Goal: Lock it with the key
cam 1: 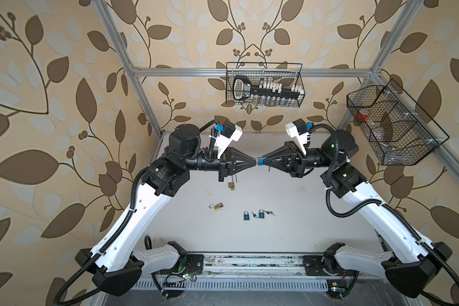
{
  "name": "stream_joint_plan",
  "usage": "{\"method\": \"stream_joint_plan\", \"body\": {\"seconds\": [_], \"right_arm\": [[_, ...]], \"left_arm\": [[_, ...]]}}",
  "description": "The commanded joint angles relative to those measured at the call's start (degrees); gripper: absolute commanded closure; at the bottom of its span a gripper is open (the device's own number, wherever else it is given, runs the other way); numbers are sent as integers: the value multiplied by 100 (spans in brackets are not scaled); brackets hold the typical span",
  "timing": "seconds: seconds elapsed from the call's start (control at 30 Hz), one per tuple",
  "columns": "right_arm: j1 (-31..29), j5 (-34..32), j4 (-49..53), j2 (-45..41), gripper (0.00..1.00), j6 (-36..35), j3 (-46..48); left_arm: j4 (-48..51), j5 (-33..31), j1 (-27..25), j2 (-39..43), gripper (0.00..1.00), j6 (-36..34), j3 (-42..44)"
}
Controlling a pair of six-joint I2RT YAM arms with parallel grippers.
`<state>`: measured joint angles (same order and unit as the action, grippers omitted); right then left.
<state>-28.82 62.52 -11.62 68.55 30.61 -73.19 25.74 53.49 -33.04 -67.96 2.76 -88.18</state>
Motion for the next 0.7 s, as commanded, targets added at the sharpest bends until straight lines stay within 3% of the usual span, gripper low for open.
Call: {"method": "stream_joint_plan", "body": {"seconds": [0.0,0.2,0.47,0.6,0.63,0.67], "right_arm": [[-248,-702,-122,75,100,-207,-23],[-252,-648,30,-26,100,-803,218],[-222,-511,18,-75,100,-749,248],[174,-478,-72,-346,100,-555,343],[325,-394,-188,-437,91,-439,389],[438,-287,-285,-491,73,-354,423]], "left_arm": [[-539,306,-357,-227,100,136,243],[-1570,809,-339,-309,100,1075,495],[-912,420,-460,-257,100,455,399],[-996,311,29,-24,100,579,488],[-1043,376,169,31,100,627,512],[-993,417,264,54,100,610,498]]}}
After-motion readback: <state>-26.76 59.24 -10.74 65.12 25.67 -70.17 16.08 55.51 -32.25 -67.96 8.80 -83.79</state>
